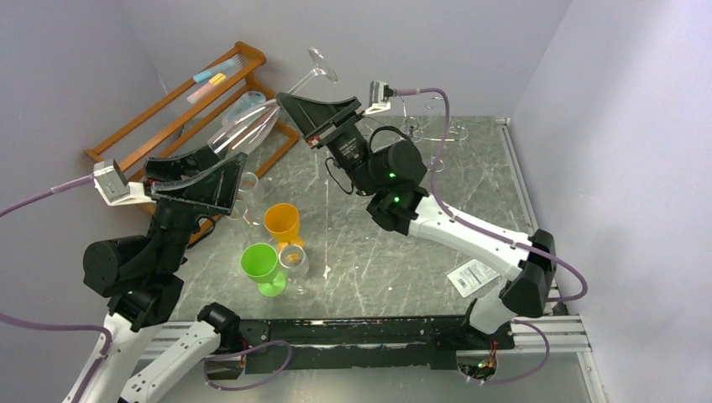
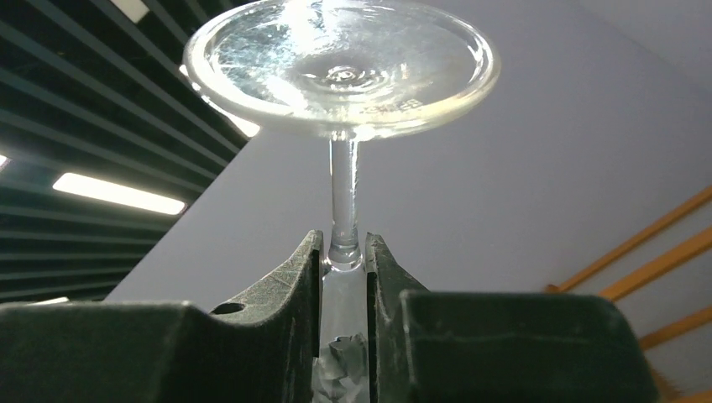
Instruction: Place the wine glass upside down on the wine glass rack
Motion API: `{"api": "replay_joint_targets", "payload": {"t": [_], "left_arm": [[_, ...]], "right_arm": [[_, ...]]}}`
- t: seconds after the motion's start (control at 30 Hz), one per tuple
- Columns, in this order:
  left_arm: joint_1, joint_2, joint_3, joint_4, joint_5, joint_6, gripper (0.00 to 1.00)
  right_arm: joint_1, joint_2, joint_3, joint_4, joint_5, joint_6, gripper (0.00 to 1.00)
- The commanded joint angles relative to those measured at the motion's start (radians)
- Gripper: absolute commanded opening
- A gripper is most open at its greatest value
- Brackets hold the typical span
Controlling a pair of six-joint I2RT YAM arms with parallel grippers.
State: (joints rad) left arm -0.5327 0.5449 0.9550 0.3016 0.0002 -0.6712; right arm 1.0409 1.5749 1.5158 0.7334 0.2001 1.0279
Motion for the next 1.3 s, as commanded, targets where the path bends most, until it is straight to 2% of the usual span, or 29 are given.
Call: {"api": "replay_joint_targets", "payload": {"t": [0.0,0.13,0.3,0.43,0.63,0.83,1.1,1.27], "left_arm": [[-0.002,-0.013,0.067,-0.183,0.002,0.056,0.95],[-0.003,-0.031,0.101,-0.294,0.049,0.133,0.97],[-0.002,-0.035,0.14,-0.384,0.227,0.266,0.97],[-0.002,-0.019,0.163,-0.45,0.312,0.332,0.97],[-0.002,0.0,0.153,-0.497,0.286,0.345,0.96],[-0.003,0.039,0.107,-0.489,0.264,0.31,0.97],[-0.003,0.171,0.108,-0.507,0.248,0.274,0.92],[-0.003,0.22,0.074,-0.458,0.284,0.227,0.92]], "right_arm": [[-0.007,-0.116,-0.043,-0.054,0.076,-0.118,0.0],[-0.032,-0.226,-0.102,-0.156,0.078,-0.2,0.0],[-0.043,-0.389,-0.148,-0.352,0.033,-0.38,0.0],[-0.042,-0.523,-0.196,-0.513,0.064,-0.475,0.0],[-0.043,-0.664,-0.218,-0.818,0.117,-0.595,0.0],[-0.044,-0.736,-0.24,-1.075,0.193,-0.668,0.0],[-0.043,-0.76,-0.342,-1.184,0.183,-0.647,0.0],[-0.043,-0.782,-0.435,-1.12,0.252,-0.692,0.0]]}}
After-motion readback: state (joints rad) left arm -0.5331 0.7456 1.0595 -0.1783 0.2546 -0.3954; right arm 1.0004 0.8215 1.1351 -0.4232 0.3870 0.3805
